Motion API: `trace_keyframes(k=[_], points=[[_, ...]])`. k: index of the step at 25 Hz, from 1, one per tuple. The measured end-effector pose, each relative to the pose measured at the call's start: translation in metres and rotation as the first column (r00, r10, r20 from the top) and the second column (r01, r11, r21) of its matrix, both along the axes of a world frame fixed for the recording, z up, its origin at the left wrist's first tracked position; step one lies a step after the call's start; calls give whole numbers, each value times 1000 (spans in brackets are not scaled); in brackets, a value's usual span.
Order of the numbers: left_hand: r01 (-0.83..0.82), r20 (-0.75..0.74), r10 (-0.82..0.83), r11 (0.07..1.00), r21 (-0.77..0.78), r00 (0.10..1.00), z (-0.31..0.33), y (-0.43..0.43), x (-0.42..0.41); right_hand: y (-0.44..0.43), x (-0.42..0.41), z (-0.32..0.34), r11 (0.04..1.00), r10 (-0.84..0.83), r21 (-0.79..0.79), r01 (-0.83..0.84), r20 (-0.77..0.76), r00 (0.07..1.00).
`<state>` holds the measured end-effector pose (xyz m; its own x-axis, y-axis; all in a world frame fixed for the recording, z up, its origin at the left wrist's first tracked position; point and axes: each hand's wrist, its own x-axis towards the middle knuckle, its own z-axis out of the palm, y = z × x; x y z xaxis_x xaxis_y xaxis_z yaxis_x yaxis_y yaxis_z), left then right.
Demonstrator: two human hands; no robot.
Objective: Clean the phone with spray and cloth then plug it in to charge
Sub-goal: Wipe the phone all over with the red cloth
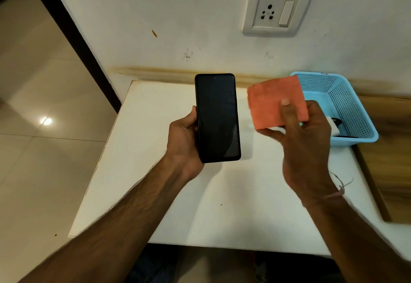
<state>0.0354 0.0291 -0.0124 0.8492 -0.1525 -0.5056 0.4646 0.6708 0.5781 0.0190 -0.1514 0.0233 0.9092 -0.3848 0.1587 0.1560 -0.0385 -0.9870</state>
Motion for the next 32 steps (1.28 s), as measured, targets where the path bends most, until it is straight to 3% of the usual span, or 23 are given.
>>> trace_keyframes(k=[1, 3, 6, 9, 11, 15, 21, 25, 28, 32], points=[[0, 3, 0, 1000, -1, 1000, 0, 1, 0, -2, 2, 0, 967, -104, -223, 123, 96, 990], [14, 8, -14, 1000, -20, 1000, -2, 0, 1, 5, 1, -4, 838, -38, -513, 186, 285, 958], [41, 24, -40, 997, -61, 999, -6, 0, 0, 24, -7, -24, 714, 260, -698, -59, 186, 947], [54, 32, -51, 993, -109, 998, -6, 4, 0, 30, -13, -35, 591, 359, -801, -97, 153, 921], [80, 43, -74, 988, -135, 996, -4, 7, 0, 29, -13, -35, 559, 396, -826, -78, 183, 900], [147, 95, -133, 975, -165, 987, -2, 8, -1, 29, -12, -25, 732, 325, -657, -180, 105, 940], [181, 164, -145, 957, -225, 976, -3, 8, 0, 21, -12, -20, 789, 268, -576, -213, 10, 963], [175, 182, -147, 973, -151, 972, 3, 6, -3, 22, -15, -17, 791, 305, -538, -292, -67, 950], [166, 205, -139, 978, -125, 969, 8, 5, -4, 28, -23, -15, 749, 223, -618, -237, -102, 969], [156, 179, -124, 973, -172, 976, 6, 3, -4, 33, -44, -10, 623, 274, -771, -129, 61, 960]])
